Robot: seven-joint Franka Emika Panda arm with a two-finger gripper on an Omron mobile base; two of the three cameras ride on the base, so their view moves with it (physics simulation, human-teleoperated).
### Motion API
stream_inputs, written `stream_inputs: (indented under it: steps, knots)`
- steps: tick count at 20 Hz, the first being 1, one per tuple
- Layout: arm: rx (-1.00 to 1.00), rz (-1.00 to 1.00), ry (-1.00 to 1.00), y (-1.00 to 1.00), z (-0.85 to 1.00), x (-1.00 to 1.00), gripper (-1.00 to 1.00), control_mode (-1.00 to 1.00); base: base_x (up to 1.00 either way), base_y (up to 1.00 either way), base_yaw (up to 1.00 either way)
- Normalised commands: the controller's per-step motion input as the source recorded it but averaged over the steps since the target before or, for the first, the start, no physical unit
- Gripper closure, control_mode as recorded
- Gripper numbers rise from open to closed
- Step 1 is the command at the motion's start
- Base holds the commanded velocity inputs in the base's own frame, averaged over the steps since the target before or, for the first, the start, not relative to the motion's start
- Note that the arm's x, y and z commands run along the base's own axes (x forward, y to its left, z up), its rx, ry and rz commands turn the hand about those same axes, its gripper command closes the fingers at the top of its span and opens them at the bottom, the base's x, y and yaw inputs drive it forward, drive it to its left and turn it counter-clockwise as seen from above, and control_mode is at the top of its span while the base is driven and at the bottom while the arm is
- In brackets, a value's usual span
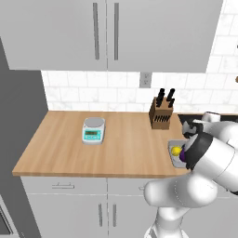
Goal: Take the meat container that has the chicken drumstick and place it on the second highest rack of the freezer. Then take the vegetable container that has the eggplant and lemon and place it on the highest rack of the freezer.
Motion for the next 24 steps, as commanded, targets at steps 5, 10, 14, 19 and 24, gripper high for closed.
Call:
stream_inputs:
  steps: [5,10,14,19,24]
  knots:
    - [-0.01,0.00,0.00,0.00,-0.37,0.05,-1.00,-1.00,0.00,0.00,0.00]
    - [0.00,0.00,0.00,0.00,-0.36,0.00,-1.00,-1.00,0.00,0.00,0.00]
    - [-0.01,0.00,0.00,0.07,-0.28,0.00,-1.00,-1.00,0.00,0.00,0.00]
    - [-0.03,0.00,0.00,0.41,-0.45,0.00,-1.00,-1.00,0.00,0.00,0.00]
    - [-0.02,0.00,0.00,0.44,-0.56,0.00,-1.00,-1.00,0.00,0.00,0.00]
